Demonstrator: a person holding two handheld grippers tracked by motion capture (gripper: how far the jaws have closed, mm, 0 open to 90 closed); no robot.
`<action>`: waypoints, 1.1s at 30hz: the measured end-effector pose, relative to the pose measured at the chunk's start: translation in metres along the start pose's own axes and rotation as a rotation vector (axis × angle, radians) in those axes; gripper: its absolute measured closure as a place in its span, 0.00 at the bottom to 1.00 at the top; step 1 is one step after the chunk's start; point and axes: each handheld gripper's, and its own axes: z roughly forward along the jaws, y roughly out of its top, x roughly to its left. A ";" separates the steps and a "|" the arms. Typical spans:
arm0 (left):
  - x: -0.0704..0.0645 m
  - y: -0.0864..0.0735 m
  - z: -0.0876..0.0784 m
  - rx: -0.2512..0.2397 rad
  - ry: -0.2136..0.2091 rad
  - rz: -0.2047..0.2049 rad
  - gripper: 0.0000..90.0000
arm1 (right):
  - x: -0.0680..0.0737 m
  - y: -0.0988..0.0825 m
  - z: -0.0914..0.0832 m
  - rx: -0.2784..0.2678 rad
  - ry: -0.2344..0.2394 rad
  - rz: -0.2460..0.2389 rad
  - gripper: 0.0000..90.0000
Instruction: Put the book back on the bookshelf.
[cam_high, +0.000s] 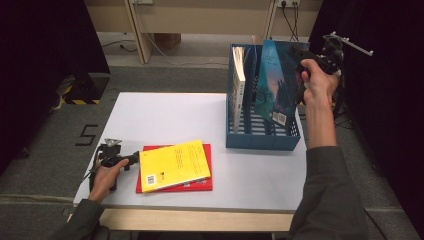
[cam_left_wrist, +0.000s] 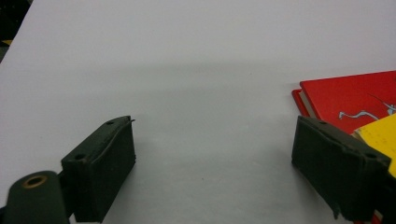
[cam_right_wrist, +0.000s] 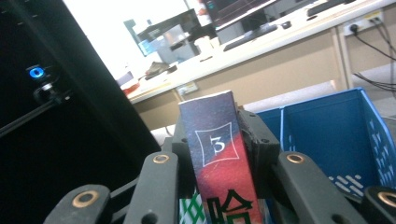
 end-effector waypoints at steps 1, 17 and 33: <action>0.000 0.000 0.000 -0.001 0.000 -0.001 0.14 | 0.000 0.001 0.005 -0.005 -0.007 -0.003 0.78; 0.001 0.000 0.000 -0.006 -0.009 -0.010 0.14 | -0.009 -0.009 0.058 -0.030 -0.100 0.023 0.77; 0.000 0.000 0.000 -0.004 -0.001 0.000 0.14 | -0.009 -0.052 0.065 0.018 -0.081 -0.003 0.74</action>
